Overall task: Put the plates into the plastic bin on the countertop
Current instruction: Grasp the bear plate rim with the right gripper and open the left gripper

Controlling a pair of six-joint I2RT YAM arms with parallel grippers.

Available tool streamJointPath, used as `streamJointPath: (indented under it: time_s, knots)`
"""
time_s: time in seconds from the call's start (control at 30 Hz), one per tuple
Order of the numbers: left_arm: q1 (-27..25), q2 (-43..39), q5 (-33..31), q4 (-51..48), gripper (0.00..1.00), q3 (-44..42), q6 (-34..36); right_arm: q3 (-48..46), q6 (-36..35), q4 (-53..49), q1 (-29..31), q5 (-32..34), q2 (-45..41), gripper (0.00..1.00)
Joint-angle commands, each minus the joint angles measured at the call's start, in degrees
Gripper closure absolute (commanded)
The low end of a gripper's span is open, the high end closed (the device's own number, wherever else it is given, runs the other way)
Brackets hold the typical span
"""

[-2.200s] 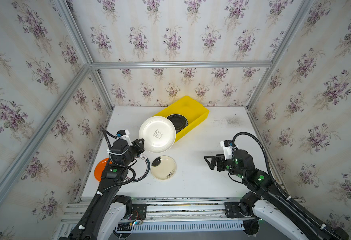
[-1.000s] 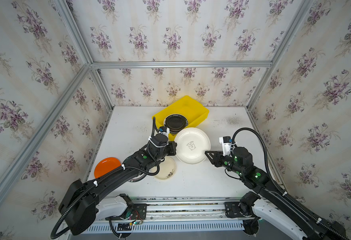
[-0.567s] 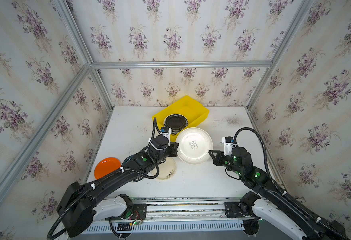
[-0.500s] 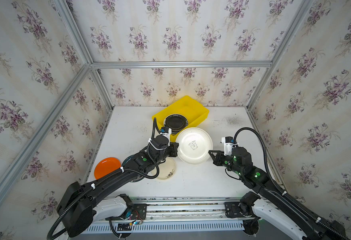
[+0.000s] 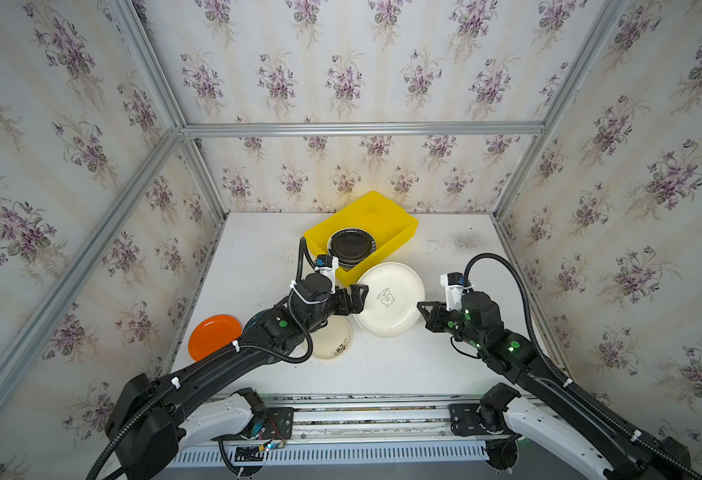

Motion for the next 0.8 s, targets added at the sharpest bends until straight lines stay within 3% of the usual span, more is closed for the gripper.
streamJointPath:
  time_s: [0.0,0.43,0.5,0.77]
  knots:
    - [0.13,-2.30,-3.43,1.58,0.00,-0.94,0.92,2.70,-1.49,1.40,0.00,0.84,2.60,1.00]
    - [0.80,-11.68,-8.16,1.50,0.00,-6.57,2.54,14.56,-6.91,3.80,-0.08,4.02,20.74,1.00]
    - [0.91,-12.43,-8.08,1.28,0.00,-7.11,2.85,17.07,-6.90,3.23,-2.60,3.91,23.82,1.00]
    - [1.61,-15.05,-9.21,-0.59,0.00,-8.67,4.27,23.46,-7.43,5.49,-3.12,2.03,32.36,1.00]
